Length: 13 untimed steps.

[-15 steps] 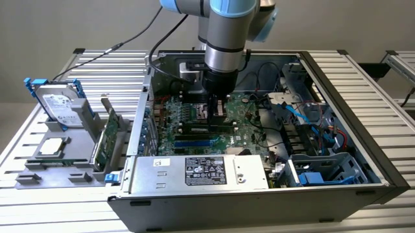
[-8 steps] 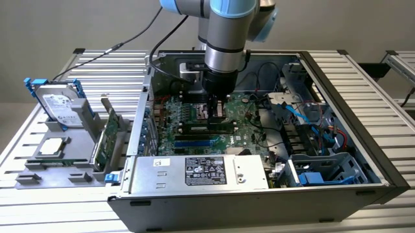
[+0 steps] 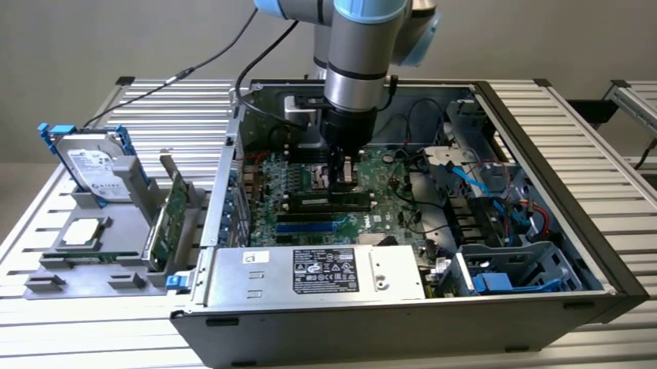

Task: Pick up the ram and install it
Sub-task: 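Insert the ram into the slot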

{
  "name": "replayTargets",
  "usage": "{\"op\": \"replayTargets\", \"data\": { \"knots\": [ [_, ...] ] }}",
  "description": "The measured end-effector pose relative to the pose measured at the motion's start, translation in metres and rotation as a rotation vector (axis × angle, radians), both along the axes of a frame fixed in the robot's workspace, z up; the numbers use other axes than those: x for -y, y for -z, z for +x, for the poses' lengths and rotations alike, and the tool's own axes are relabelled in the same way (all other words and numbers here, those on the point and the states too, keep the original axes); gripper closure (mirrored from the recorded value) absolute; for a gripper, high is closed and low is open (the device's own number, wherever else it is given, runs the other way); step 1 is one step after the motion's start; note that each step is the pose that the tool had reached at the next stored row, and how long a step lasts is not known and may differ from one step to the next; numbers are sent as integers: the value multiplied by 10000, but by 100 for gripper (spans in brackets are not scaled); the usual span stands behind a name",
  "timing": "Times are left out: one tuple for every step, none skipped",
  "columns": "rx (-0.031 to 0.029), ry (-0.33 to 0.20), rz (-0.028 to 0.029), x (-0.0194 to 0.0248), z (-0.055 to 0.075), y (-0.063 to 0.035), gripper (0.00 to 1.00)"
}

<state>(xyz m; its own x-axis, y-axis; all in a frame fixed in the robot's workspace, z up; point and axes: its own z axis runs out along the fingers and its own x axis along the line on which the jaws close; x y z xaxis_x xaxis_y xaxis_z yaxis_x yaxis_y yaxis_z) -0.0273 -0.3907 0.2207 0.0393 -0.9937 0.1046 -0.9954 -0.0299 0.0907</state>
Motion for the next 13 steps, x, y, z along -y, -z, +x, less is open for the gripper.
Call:
{"op": "replayTargets", "data": {
  "knots": [
    [-8,1,10,-2,0,-13,86],
    [-12,1,1,-1,0,-26,86],
    [-18,0,-3,0,0,-34,86],
    [-24,0,-6,0,0,-39,86],
    [-28,0,-7,0,0,-40,86],
    [-32,0,-10,0,0,-40,86],
    [-36,0,-15,0,0,-41,86],
    [-42,0,-23,0,0,-42,86],
    [-45,0,-31,0,0,-42,86],
    [-50,0,-36,0,0,-42,86],
    [-58,-1,-37,0,0,-44,86],
    [-75,-1,-39,0,1,-52,86],
    [-93,-1,-38,0,0,-63,86]
  ]
}}
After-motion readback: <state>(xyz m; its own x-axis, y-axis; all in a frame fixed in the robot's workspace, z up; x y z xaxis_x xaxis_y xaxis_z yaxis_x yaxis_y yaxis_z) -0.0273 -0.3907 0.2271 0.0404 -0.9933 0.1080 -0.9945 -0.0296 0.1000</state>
